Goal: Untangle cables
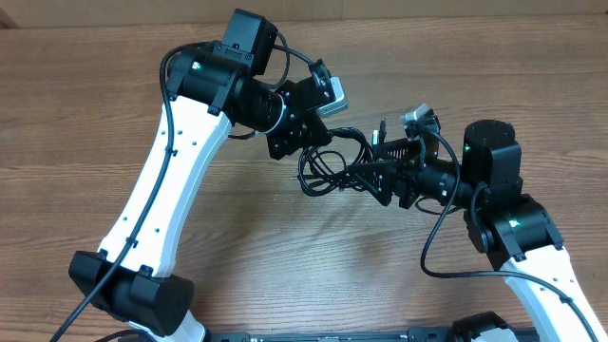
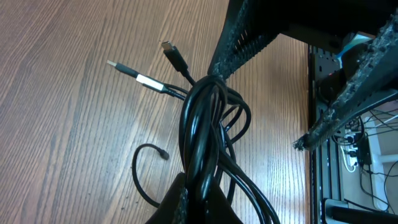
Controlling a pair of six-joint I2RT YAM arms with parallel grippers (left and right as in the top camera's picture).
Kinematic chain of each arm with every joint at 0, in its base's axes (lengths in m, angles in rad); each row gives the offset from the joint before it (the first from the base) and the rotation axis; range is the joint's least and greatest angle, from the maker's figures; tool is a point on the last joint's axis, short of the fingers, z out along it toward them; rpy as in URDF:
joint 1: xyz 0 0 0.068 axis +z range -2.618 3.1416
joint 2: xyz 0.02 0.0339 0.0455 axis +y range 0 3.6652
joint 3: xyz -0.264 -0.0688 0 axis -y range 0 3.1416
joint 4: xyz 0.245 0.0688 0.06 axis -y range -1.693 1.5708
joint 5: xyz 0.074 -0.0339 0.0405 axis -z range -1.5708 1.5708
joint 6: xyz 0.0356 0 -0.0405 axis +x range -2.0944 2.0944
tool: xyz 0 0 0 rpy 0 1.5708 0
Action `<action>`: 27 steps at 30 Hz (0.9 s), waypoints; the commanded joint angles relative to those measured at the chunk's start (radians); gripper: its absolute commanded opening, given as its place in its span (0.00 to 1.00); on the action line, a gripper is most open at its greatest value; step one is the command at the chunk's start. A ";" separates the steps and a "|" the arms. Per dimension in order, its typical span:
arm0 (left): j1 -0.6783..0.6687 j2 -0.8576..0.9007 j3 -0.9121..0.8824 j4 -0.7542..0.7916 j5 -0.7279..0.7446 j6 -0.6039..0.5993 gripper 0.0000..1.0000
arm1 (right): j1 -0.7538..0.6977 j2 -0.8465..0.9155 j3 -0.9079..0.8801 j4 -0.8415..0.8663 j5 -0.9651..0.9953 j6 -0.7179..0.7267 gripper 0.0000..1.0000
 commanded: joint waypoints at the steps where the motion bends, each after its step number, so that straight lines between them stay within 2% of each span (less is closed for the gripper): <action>1: -0.025 -0.019 0.013 0.003 0.039 -0.009 0.04 | 0.007 -0.002 0.003 0.008 0.014 0.015 0.74; 10: -0.071 -0.019 0.013 0.027 0.038 -0.010 0.05 | 0.007 -0.002 0.003 0.007 0.013 0.015 0.66; 12: -0.074 -0.019 0.013 0.031 0.038 -0.010 0.04 | 0.007 -0.002 0.003 0.005 0.013 0.015 0.57; 13: -0.074 -0.019 0.013 0.032 0.038 -0.010 0.05 | 0.007 -0.002 0.003 0.004 0.013 0.015 0.42; 17: -0.074 -0.019 0.013 0.031 0.038 -0.010 0.04 | 0.007 -0.002 0.003 0.004 0.014 0.015 0.29; 24: -0.078 -0.019 0.013 0.038 0.091 -0.009 0.04 | 0.007 0.009 0.003 0.004 0.017 0.015 0.23; 27: -0.079 -0.019 0.013 0.038 0.090 -0.009 0.04 | 0.007 0.025 0.003 0.004 0.017 0.031 0.16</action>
